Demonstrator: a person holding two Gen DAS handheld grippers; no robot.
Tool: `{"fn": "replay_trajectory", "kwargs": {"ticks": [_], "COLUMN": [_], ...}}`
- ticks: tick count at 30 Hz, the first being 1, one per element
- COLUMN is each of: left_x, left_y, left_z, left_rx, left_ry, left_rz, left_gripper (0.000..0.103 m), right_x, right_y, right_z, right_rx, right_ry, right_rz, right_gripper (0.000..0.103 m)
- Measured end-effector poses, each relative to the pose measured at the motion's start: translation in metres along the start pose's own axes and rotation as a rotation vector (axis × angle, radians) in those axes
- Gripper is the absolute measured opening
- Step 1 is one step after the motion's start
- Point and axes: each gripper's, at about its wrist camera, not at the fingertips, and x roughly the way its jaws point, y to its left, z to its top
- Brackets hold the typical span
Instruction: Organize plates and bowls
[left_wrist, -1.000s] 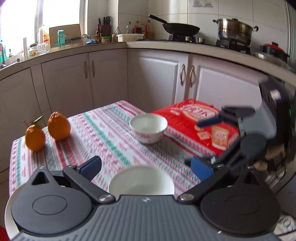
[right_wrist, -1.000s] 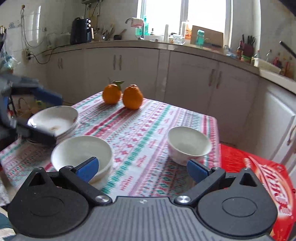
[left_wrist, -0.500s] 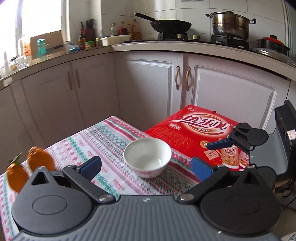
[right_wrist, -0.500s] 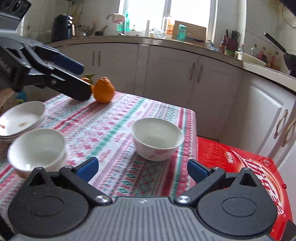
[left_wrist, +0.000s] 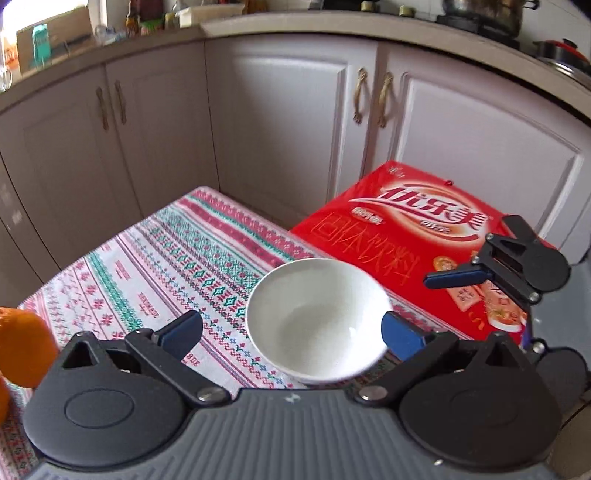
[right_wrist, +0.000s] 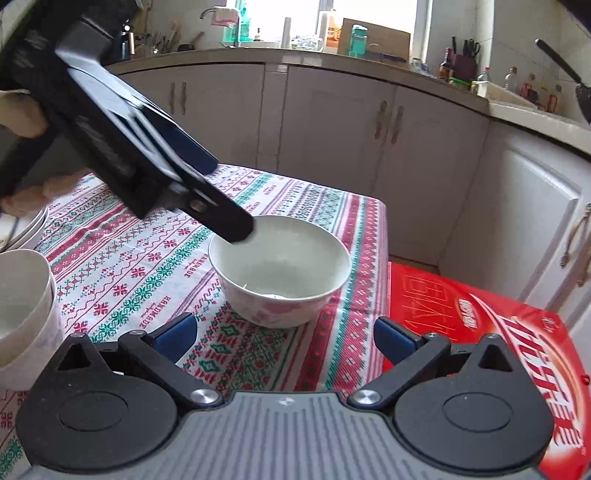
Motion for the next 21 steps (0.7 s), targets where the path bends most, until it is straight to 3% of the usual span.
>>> {"fn": "replay_trajectory", "kwargs": {"ticks": [6, 9, 14, 21], "left_x": [0.030, 0.039, 0.046, 0.053], "left_y": [0.013, 0.015, 0.019, 0.023], "left_z": [0.003, 0.005, 0.009, 0.011], "left_rx": [-0.036, -0.035, -0.036, -0.043], "left_ry": [0.052, 0.069, 0.081, 0.101], "left_rz": [-0.051, -0.075, -0.091, -0.112], "left_gripper": [0.097, 0.087, 0.079, 0.077], "right_x": [0.019, 0.027, 0.032, 0.033], "right_y": [-0.006, -0.009, -0.012, -0.012], "right_z": [0.004, 0.006, 0.008, 0.011], "right_rx": [-0.006, -0.009, -0.005, -0.008], "right_ry": [0.006, 0.013, 0.010, 0.000], "right_rz": [0.038, 0.047, 0.058, 0.069], "right_gripper": [0.097, 0.090, 0.087, 0.083]}}
